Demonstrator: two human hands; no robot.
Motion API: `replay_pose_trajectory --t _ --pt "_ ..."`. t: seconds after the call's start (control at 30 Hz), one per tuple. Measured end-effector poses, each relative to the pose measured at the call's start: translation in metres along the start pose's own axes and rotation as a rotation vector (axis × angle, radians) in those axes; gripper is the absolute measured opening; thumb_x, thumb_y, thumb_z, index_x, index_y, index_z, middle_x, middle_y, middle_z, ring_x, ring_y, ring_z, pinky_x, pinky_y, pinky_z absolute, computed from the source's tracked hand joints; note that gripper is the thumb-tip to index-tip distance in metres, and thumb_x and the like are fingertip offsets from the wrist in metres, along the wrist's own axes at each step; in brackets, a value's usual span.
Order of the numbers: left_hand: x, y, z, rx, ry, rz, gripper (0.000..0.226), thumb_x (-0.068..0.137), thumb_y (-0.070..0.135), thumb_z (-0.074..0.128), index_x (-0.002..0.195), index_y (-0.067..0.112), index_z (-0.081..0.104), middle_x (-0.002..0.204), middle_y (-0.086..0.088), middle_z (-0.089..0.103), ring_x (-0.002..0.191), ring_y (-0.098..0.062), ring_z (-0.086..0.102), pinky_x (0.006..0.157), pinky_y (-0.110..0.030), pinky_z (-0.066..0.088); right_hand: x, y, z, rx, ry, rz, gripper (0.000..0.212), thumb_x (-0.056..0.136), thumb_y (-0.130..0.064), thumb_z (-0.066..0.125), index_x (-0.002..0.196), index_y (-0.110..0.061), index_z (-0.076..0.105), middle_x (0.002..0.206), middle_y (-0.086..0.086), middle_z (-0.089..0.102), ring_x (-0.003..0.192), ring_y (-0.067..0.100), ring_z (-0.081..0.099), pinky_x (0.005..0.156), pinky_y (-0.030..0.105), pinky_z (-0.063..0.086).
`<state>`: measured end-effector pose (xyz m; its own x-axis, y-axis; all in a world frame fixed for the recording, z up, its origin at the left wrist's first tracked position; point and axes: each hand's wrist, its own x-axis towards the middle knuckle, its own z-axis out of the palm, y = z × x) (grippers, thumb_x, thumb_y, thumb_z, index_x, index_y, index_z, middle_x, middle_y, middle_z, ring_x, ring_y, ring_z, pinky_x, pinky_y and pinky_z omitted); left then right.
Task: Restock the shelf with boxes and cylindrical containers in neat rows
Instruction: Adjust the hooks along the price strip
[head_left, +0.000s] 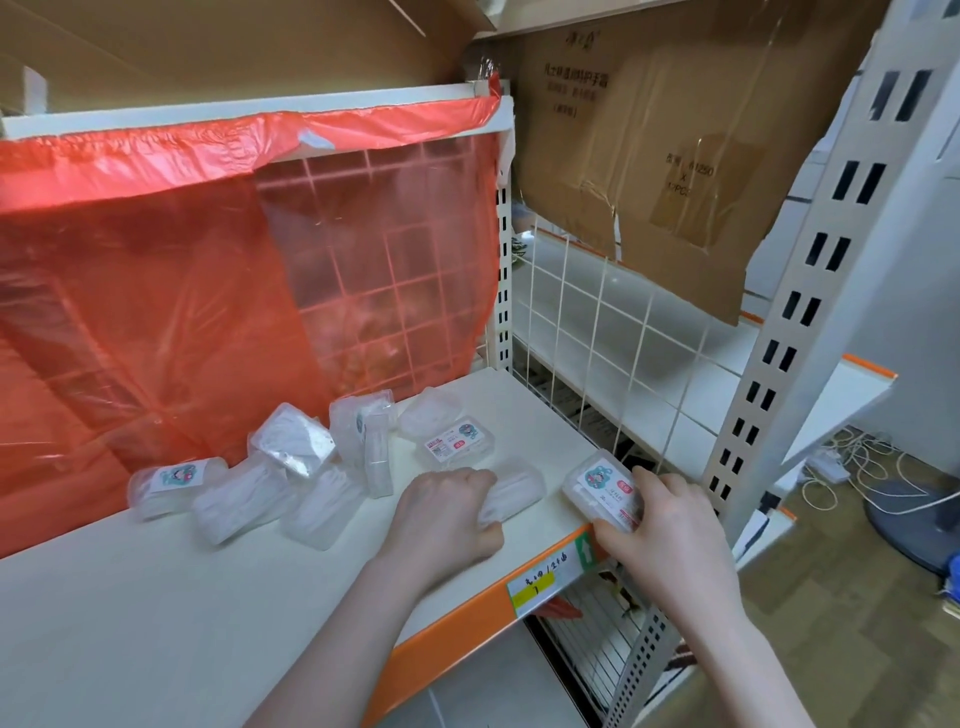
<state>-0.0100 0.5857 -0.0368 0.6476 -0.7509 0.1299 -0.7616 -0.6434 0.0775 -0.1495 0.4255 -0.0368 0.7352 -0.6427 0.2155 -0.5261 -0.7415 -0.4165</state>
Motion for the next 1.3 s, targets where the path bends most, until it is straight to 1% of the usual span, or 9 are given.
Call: replay_pose_trajectory --t 0.1,0.27,0.33,0.43,0.6,0.73,0.97,1.13,1.3 --pt "-0.008 -0.004 -0.004 -0.080 -0.052 -0.016 0.047 0.080 0.038 0.051 0.125 0.025 0.052 0.120 0.006 0.060 0.106 -0.021 0.056 0.083 -0.030 0.046 0.000 -0.001 0.002 0.000 0.000 -0.003 0.055 0.075 -0.041 0.062 0.122 -0.013 0.052 0.104 0.003 0.054 0.099 0.021 0.044 0.080 0.032 0.040" --pt "-0.022 -0.012 -0.011 -0.197 -0.046 -0.059 0.031 0.074 0.042 0.047 0.096 0.024 0.060 0.091 0.004 0.062 0.082 -0.020 0.058 0.068 -0.035 0.048 0.000 -0.004 0.004 0.007 -0.003 -0.005 0.057 0.075 -0.041 0.061 0.124 -0.014 0.051 0.105 0.002 0.054 0.098 0.020 0.044 0.078 0.032 0.039" --pt "-0.027 -0.015 -0.012 -0.271 -0.026 -0.098 0.030 0.079 0.041 0.049 0.103 0.028 0.062 0.087 0.006 0.062 0.080 -0.016 0.057 0.067 -0.030 0.046 0.000 -0.005 0.004 0.005 0.002 -0.008 0.055 0.075 -0.040 0.061 0.123 -0.014 0.052 0.104 0.002 0.054 0.098 0.021 0.045 0.077 0.031 0.039" --pt "-0.032 -0.017 -0.015 -0.347 0.016 -0.127 0.041 0.088 0.036 0.052 0.128 0.037 0.052 0.087 0.009 0.059 0.079 -0.009 0.052 0.069 -0.024 0.042 -0.002 -0.004 0.005 -0.002 -0.005 -0.010 0.051 0.074 -0.040 0.061 0.118 -0.014 0.054 0.100 0.002 0.053 0.095 0.021 0.046 0.076 0.030 0.038" --pt "-0.033 -0.015 -0.011 -0.348 0.041 -0.118 0.043 0.094 0.034 0.045 0.137 0.040 0.042 0.127 0.010 0.057 0.099 -0.011 0.056 0.078 -0.024 0.044 -0.004 -0.006 0.008 0.001 -0.013 -0.013 0.048 0.074 -0.040 0.060 0.115 -0.016 0.054 0.100 0.000 0.053 0.096 0.020 0.045 0.077 0.031 0.040" --pt "-0.028 -0.014 -0.005 -0.269 0.084 -0.143 0.043 0.097 0.037 0.039 0.140 0.036 0.038 0.138 0.013 0.045 0.116 -0.011 0.050 0.083 -0.025 0.044 -0.004 -0.007 0.007 0.007 -0.024 -0.006 0.049 0.076 -0.041 0.059 0.117 -0.016 0.052 0.105 0.000 0.054 0.100 0.019 0.045 0.079 0.030 0.040" --pt "-0.022 -0.008 0.002 -0.136 0.101 -0.183 0.063 0.091 0.048 0.048 0.146 0.025 0.027 0.140 0.008 0.038 0.127 -0.011 0.037 0.096 -0.024 0.034 -0.003 -0.004 0.009 -0.002 -0.031 -0.014 0.054 0.075 -0.041 0.060 0.121 -0.015 0.051 0.108 0.001 0.054 0.102 0.020 0.046 0.081 0.030 0.041" --pt "-0.018 -0.006 0.006 -0.123 0.047 -0.245 0.081 0.078 0.056 0.058 0.145 0.024 0.025 0.136 0.006 0.038 0.124 -0.014 0.038 0.095 -0.026 0.036 -0.001 -0.003 0.010 0.000 -0.024 -0.038 0.056 0.076 -0.044 0.059 0.124 -0.017 0.049 0.104 -0.001 0.052 0.100 0.018 0.045 0.078 0.028 0.040" --pt "-0.013 -0.002 0.007 -0.078 0.057 -0.263 0.075 0.076 0.053 0.058 0.140 0.021 0.033 0.126 0.005 0.041 0.116 -0.015 0.039 0.092 -0.025 0.035 0.002 -0.002 0.009 0.011 -0.026 -0.055 0.058 0.077 -0.045 0.057 0.128 -0.019 0.047 0.107 -0.003 0.052 0.103 0.016 0.044 0.080 0.027 0.039"
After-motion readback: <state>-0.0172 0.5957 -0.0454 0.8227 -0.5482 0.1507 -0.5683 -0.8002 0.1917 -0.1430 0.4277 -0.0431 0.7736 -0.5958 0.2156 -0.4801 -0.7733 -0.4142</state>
